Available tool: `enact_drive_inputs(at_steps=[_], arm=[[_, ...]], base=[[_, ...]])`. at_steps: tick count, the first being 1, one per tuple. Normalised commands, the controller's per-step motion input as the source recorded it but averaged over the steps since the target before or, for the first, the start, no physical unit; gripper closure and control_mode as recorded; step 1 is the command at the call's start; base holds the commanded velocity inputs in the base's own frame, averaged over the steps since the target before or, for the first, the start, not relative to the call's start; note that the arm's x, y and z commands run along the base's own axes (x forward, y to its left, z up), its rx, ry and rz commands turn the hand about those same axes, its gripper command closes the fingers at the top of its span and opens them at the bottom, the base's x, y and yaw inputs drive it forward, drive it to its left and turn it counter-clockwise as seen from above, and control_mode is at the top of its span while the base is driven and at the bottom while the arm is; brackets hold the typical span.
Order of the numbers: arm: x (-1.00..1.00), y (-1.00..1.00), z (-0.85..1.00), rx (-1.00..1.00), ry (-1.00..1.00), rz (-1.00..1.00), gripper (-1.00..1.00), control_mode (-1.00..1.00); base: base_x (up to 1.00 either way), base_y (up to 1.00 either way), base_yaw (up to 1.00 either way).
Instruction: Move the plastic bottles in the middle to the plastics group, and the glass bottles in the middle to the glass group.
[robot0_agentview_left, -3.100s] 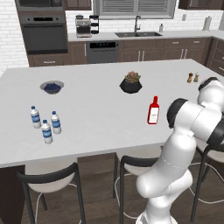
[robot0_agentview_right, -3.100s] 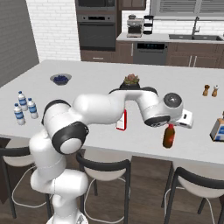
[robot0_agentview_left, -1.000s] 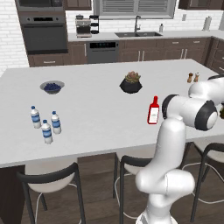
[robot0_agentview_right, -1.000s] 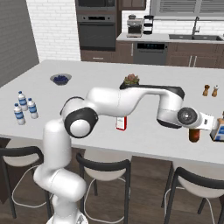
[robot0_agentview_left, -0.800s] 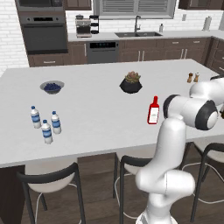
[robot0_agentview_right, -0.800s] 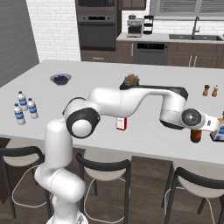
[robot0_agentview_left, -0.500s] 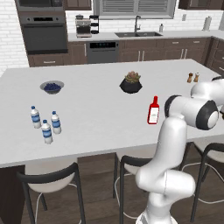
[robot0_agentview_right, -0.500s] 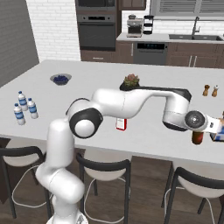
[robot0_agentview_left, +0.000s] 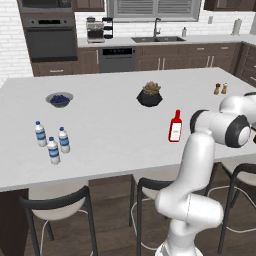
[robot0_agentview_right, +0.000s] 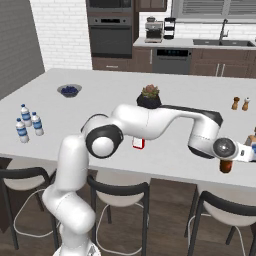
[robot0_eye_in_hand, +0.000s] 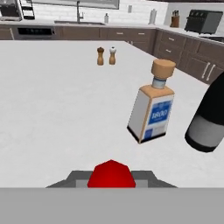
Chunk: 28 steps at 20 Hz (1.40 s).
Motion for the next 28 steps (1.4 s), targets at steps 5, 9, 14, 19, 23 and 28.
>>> enact_drive_inputs(at_steps=[5,9,14,19,23,28], arm=[[0.0,-0.25,0.0,-0.04,0.0,-0.01,1.0,-1.0],[0.01,-0.42,0.02,-0.04,0.0,-0.04,1.0,-1.0],[0.07,-0.28,0.06,-0.01,0.0,-0.01,1.0,-1.0],[0.09,-0.07,0.02,0.0,0.0,0.0,1.0,-1.0],[0.05,0.0,-0.21,0.0,0.0,0.0,1.0,-1.0],[0.08,-0.01,-0.34,0.0,0.0,0.0,1.0,-1.0]], base=[[0.0,0.0,0.0],[0.0,0.0,0.0],[0.0,0.0,0.0],[0.0,0.0,0.0],[0.0,0.0,0.0],[0.0,0.0,0.0]])
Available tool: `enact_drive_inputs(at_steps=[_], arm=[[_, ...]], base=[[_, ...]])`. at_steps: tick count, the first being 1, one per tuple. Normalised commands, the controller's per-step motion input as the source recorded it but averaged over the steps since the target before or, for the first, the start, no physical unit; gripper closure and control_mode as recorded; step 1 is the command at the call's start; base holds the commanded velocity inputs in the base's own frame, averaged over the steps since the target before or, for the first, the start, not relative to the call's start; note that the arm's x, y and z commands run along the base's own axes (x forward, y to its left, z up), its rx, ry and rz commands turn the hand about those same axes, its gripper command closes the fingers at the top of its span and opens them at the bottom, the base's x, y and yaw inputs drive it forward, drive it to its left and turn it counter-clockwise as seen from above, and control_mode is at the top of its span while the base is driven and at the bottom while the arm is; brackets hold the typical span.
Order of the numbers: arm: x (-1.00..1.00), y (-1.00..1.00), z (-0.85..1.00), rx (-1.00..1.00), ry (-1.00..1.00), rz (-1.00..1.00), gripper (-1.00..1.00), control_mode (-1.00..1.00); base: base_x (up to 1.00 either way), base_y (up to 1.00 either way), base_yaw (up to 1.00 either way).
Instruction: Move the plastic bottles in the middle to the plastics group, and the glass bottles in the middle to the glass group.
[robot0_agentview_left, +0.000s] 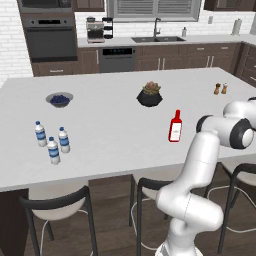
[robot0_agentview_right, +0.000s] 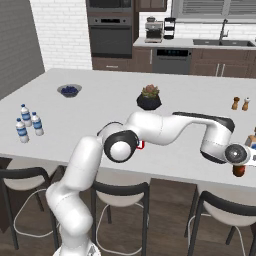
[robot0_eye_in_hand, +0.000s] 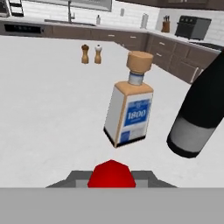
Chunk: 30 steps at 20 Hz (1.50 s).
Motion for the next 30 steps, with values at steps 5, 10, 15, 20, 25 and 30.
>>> enact_drive_inputs(at_steps=[5,10,15,20,25,30], arm=[[0.1,0.0,-0.2,0.0,0.0,0.0,1.0,-1.0],[0.08,0.0,-0.01,0.0,0.0,0.0,1.0,-1.0],[0.38,0.0,0.0,0.0,0.0,0.0,1.0,-1.0],[0.39,-0.03,0.0,0.0,0.0,0.0,1.0,-1.0],[0.07,-0.09,-0.15,0.0,0.02,0.0,1.0,-1.0],[0.0,-0.12,-0.34,0.0,0.02,0.0,1.0,-1.0]], base=[[0.0,0.0,0.0],[0.0,0.0,0.0],[0.0,0.0,0.0],[0.0,0.0,0.0],[0.0,0.0,0.0],[0.0,0.0,0.0]])
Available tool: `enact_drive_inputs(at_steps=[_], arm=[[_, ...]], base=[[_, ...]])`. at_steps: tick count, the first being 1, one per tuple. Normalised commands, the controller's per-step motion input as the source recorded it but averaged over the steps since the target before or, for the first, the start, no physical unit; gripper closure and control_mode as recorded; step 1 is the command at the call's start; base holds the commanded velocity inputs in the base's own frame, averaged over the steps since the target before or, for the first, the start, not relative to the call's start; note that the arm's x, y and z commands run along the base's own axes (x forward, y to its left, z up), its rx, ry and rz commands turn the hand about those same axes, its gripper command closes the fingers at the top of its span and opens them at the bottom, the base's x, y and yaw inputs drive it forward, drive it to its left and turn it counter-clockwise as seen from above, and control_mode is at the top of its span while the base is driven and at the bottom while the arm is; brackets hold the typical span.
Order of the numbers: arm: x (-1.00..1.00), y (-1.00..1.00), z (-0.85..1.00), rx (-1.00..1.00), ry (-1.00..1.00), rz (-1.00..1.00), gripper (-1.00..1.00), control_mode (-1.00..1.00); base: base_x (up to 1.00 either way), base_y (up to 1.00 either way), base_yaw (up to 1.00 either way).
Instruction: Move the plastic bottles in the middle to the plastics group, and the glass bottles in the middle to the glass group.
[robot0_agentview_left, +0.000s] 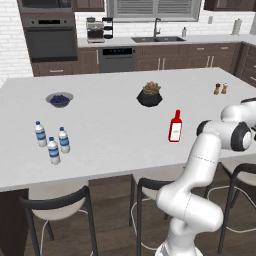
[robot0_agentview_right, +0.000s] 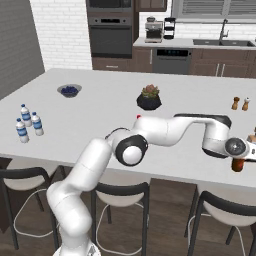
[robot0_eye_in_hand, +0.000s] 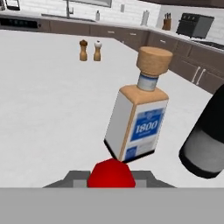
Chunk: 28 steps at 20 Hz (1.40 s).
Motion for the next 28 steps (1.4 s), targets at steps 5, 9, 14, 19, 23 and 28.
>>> enact_drive_inputs(at_steps=[5,9,14,19,23,28], arm=[[0.0,-0.02,-0.11,0.0,0.0,0.0,1.0,-1.0],[0.0,0.01,0.0,0.0,0.0,0.0,-1.0,-1.0],[0.0,0.02,0.0,0.0,0.0,0.0,-1.0,-1.0],[0.0,0.01,0.0,0.0,-0.02,0.0,-1.0,-1.0],[0.0,0.03,0.07,0.0,-0.02,0.0,-1.0,-1.0],[0.0,0.07,0.48,-0.03,-0.05,0.0,-1.0,-1.0]], base=[[0.0,0.0,0.0],[0.0,0.0,0.0],[0.0,0.0,0.0],[0.0,0.0,0.0],[0.0,0.0,0.0],[0.0,0.0,0.0]])
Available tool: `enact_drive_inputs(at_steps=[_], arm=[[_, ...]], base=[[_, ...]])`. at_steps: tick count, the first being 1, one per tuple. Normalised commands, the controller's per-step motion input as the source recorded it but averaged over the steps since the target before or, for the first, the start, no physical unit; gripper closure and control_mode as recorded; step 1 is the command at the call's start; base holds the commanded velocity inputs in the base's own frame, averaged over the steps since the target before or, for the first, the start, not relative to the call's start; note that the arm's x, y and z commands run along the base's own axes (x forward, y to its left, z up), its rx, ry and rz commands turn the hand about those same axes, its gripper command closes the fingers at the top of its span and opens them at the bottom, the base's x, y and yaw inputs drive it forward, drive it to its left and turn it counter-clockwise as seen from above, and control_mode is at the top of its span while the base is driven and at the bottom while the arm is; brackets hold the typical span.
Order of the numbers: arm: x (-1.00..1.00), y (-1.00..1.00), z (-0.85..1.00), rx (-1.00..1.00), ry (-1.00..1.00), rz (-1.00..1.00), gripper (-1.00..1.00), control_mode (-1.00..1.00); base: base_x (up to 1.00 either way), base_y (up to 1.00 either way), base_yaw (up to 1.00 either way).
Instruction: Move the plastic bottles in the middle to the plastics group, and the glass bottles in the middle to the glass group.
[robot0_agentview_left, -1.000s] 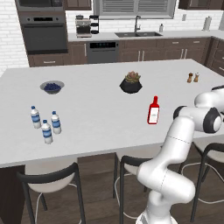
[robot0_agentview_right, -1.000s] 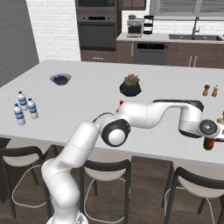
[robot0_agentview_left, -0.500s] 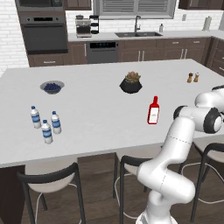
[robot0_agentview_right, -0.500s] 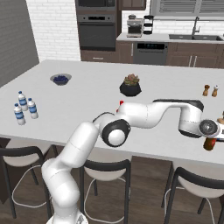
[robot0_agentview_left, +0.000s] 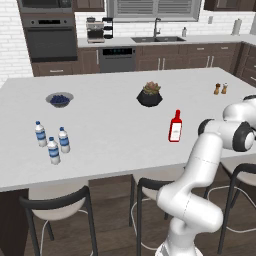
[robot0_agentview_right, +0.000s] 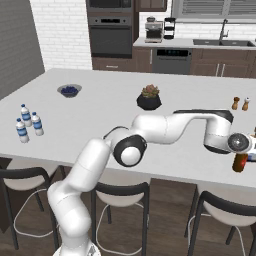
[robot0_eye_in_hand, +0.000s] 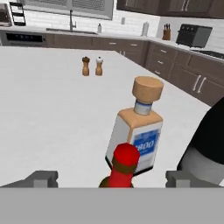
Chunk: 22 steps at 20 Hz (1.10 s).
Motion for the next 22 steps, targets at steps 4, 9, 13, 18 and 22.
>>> enact_drive_inputs(at_steps=[4,9,13,18,22], arm=[[0.0,0.05,0.67,-0.04,-0.03,0.0,-1.0,-1.0],[0.0,0.03,0.7,-0.03,-0.03,0.0,-1.0,-1.0],[-0.01,0.37,0.15,0.0,0.0,0.0,-1.0,-1.0],[0.0,0.59,0.0,0.0,0.0,0.02,-1.0,-1.0],[0.0,0.74,0.0,0.0,0.02,0.06,-1.0,-1.0]], base=[[0.0,0.0,0.0],[0.0,0.0,0.0],[0.0,0.0,0.0],[0.0,0.0,0.0],[0.0,0.0,0.0]])
